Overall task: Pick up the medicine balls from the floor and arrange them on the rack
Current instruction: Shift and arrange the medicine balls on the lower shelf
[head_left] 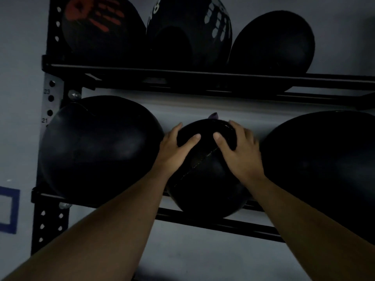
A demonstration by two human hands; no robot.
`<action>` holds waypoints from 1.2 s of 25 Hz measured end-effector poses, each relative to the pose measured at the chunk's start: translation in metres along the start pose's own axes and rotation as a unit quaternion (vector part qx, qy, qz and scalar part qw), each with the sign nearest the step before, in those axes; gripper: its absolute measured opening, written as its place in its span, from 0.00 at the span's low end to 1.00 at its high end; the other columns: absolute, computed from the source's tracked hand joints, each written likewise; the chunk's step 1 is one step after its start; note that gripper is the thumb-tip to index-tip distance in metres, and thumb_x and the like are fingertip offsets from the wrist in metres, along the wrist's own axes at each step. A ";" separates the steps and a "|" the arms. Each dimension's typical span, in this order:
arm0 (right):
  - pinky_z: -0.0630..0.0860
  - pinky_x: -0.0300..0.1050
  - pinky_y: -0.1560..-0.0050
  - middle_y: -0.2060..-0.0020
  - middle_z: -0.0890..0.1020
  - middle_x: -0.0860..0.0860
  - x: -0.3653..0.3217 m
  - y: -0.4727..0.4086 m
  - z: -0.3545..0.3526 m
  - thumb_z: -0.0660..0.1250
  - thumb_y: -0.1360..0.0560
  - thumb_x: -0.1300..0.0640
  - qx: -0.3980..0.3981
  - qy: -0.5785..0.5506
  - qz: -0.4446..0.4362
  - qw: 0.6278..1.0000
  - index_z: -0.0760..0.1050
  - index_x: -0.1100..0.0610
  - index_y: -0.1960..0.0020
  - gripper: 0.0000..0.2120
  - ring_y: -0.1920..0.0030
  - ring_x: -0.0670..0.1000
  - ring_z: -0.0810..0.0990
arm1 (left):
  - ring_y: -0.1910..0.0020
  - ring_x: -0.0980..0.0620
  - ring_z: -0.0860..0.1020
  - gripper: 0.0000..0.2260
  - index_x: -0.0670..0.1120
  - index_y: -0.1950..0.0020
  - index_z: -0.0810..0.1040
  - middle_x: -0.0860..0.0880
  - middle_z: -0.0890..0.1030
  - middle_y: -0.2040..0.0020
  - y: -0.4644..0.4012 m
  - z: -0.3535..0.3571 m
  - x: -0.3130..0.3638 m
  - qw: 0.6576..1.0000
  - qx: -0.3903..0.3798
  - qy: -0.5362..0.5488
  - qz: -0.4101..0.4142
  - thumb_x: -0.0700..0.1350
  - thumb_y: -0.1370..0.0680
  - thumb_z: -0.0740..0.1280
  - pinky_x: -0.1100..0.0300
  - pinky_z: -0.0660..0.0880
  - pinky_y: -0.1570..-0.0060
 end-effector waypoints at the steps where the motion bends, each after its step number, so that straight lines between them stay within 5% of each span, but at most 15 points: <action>1: 0.56 0.69 0.20 0.17 0.61 0.54 -0.004 0.011 0.003 0.49 0.28 0.21 0.009 0.025 -0.012 1.000 0.55 0.37 0.18 0.42 0.18 0.63 0.58 | 0.16 0.46 0.64 0.42 0.64 0.15 0.61 0.51 0.63 0.14 -0.004 -0.001 0.000 1.000 -0.012 -0.002 0.006 0.73 0.27 0.69 0.41 0.62 0.17; 6: 0.54 0.71 0.21 0.15 0.58 0.54 0.000 0.007 0.012 0.47 0.27 0.21 0.007 0.066 -0.014 0.998 0.53 0.35 0.17 0.41 0.17 0.63 0.55 | 0.26 0.46 0.77 0.43 0.61 0.21 0.71 0.50 0.76 0.24 -0.013 0.001 -0.003 1.000 0.028 0.012 -0.003 0.78 0.33 0.67 0.47 0.75 0.27; 9: 0.58 0.68 0.21 0.17 0.62 0.51 -0.007 -0.038 0.014 0.50 0.27 0.21 -0.092 0.065 -0.035 0.993 0.56 0.31 0.19 0.38 0.18 0.62 0.59 | 0.30 0.41 0.79 0.41 0.56 0.22 0.72 0.48 0.79 0.30 -0.012 0.001 -0.005 0.995 0.080 0.026 -0.052 0.78 0.28 0.63 0.50 0.76 0.38; 11: 0.59 0.65 0.22 0.19 0.66 0.48 -0.016 -0.059 0.019 0.53 0.26 0.21 -0.155 0.053 -0.038 0.986 0.61 0.29 0.22 0.35 0.20 0.59 0.62 | 0.27 0.37 0.77 0.47 0.52 0.16 0.66 0.42 0.76 0.24 -0.010 0.000 -0.011 0.990 0.087 0.031 -0.102 0.79 0.27 0.61 0.46 0.75 0.33; 15: 0.62 0.64 0.23 0.20 0.68 0.47 -0.018 -0.061 0.023 0.52 0.26 0.21 -0.144 0.054 -0.042 0.987 0.64 0.31 0.22 0.35 0.21 0.58 0.64 | 0.21 0.34 0.71 0.47 0.49 0.12 0.57 0.39 0.68 0.17 -0.008 0.003 -0.014 0.988 0.075 0.007 -0.139 0.76 0.23 0.58 0.38 0.70 0.23; 17: 0.65 0.64 0.25 0.22 0.70 0.50 -0.014 -0.055 0.019 0.52 0.26 0.21 -0.117 0.061 -0.025 0.991 0.64 0.36 0.22 0.38 0.23 0.60 0.67 | 0.19 0.35 0.67 0.39 0.49 0.13 0.61 0.39 0.66 0.16 -0.005 0.002 0.000 0.988 0.112 -0.055 -0.095 0.70 0.18 0.57 0.39 0.67 0.21; 19: 0.69 0.63 0.27 0.26 0.73 0.52 -0.009 -0.048 0.006 0.54 0.25 0.23 -0.041 0.002 -0.006 0.999 0.69 0.41 0.24 0.36 0.26 0.60 0.71 | 0.17 0.41 0.64 0.30 0.52 0.16 0.67 0.44 0.67 0.16 -0.010 0.002 0.034 0.982 0.137 -0.121 0.041 0.63 0.15 0.59 0.42 0.64 0.19; 22: 0.71 0.60 0.27 0.25 0.72 0.52 0.003 -0.025 -0.002 0.56 0.25 0.26 0.014 -0.086 -0.007 0.996 0.71 0.40 0.25 0.33 0.25 0.58 0.71 | 0.17 0.48 0.67 0.31 0.59 0.19 0.71 0.52 0.70 0.17 -0.022 0.021 0.052 0.979 0.050 -0.153 0.126 0.71 0.20 0.61 0.40 0.65 0.20; 27: 0.65 0.65 0.23 0.19 0.67 0.52 0.011 -0.037 0.008 0.51 0.28 0.22 -0.025 -0.032 0.044 0.998 0.63 0.34 0.20 0.38 0.21 0.62 0.65 | 0.21 0.42 0.71 0.39 0.63 0.19 0.69 0.50 0.70 0.18 -0.048 0.018 0.040 0.985 0.022 -0.170 0.035 0.78 0.27 0.60 0.38 0.70 0.25; 30: 0.66 0.60 0.23 0.21 0.70 0.51 -0.003 -0.072 0.016 0.56 0.27 0.23 -0.135 -0.013 0.041 0.990 0.67 0.34 0.22 0.35 0.22 0.60 0.68 | 0.27 0.40 0.77 0.40 0.56 0.21 0.71 0.46 0.75 0.23 -0.055 0.011 0.027 0.992 0.022 -0.115 -0.052 0.77 0.26 0.60 0.41 0.75 0.29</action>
Point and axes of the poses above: each hand's wrist, its own y-axis away from the middle knuckle, its own z-axis out of the palm, x = y × z, the point moved 8 cm from there along -y, towards the middle knuckle
